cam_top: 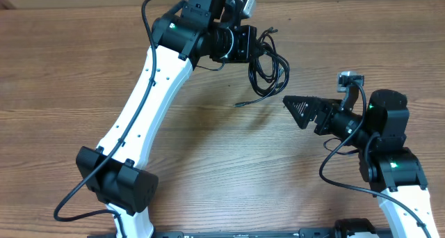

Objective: Untangle cables

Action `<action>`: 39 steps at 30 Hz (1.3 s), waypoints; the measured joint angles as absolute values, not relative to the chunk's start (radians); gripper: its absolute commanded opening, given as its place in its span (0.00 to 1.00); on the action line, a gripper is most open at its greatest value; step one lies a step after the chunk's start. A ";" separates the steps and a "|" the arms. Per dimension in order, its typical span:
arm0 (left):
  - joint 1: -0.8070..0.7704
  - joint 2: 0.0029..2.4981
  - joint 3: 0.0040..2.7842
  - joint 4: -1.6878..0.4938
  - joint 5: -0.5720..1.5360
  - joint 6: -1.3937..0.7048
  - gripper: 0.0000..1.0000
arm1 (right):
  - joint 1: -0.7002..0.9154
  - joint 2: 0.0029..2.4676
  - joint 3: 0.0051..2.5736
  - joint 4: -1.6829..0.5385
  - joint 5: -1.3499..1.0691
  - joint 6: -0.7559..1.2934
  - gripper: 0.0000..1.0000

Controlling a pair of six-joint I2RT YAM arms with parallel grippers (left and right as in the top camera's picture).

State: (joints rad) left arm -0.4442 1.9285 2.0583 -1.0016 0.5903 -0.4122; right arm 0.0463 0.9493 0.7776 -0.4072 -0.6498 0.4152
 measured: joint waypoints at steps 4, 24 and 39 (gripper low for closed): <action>-0.444 1.929 2.058 -1.001 0.586 -0.412 0.04 | 0.046 0.949 0.778 -0.408 -0.650 0.416 1.00; -0.444 1.929 2.058 -0.998 0.522 -0.409 0.04 | 0.046 0.949 0.778 -0.408 -0.650 0.418 1.00; -0.444 1.929 2.058 -0.998 0.519 -0.409 0.04 | 0.046 0.949 0.778 -0.407 -0.650 0.418 1.00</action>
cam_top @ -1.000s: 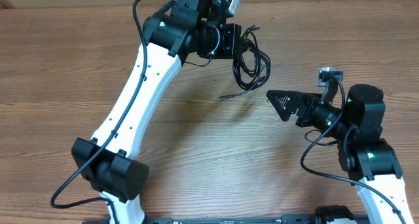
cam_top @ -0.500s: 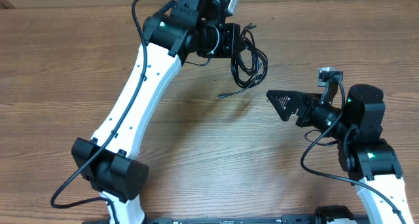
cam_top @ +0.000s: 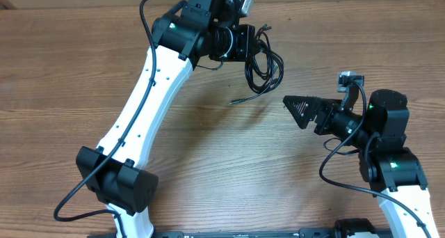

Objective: Untangle cables

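Observation:
A bundle of black cables (cam_top: 263, 67) hangs in loops from my left gripper (cam_top: 252, 42), which is shut on its upper part at the far middle of the table. One loose cable end (cam_top: 238, 99) trails down to the left, near the wood. My right gripper (cam_top: 297, 108) hovers right of and below the bundle, a short way from it, with nothing between its fingers; whether its jaws are apart is not clear from overhead.
The wooden table (cam_top: 208, 161) lies bare around the cables. The left arm (cam_top: 149, 99) runs diagonally from the near left to the far middle. The right arm's base (cam_top: 389, 154) stands at the near right.
My left gripper has shifted slightly left and farther back with the cable bundle, and the loose end moved with it. The right arm has stayed where it was.

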Action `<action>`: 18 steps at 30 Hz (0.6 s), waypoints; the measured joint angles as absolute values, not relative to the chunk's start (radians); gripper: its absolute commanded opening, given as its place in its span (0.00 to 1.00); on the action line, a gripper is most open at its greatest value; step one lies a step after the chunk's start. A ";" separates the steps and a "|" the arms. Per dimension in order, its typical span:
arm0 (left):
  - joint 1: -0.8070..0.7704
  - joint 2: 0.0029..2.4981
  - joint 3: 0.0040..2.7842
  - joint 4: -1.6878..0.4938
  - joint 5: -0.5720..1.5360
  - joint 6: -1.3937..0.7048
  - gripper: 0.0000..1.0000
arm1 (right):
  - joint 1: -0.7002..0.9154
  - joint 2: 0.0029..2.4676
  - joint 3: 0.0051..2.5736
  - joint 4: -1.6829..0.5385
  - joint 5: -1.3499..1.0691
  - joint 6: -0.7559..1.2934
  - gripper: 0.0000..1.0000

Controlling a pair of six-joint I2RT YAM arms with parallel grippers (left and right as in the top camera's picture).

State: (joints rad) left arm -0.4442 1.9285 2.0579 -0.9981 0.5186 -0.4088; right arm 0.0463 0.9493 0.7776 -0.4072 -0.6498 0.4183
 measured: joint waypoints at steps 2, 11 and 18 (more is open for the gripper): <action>-0.444 1.929 2.058 -0.999 0.519 -0.409 0.04 | 0.046 0.949 0.778 -0.407 -0.650 0.418 1.00; -0.444 1.929 2.058 -0.999 0.519 -0.408 0.04 | 0.046 0.949 0.778 -0.408 -0.650 0.418 1.00; -0.444 1.929 2.058 -1.002 0.514 -0.385 0.04 | 0.046 0.949 0.778 -0.407 -0.650 0.419 1.00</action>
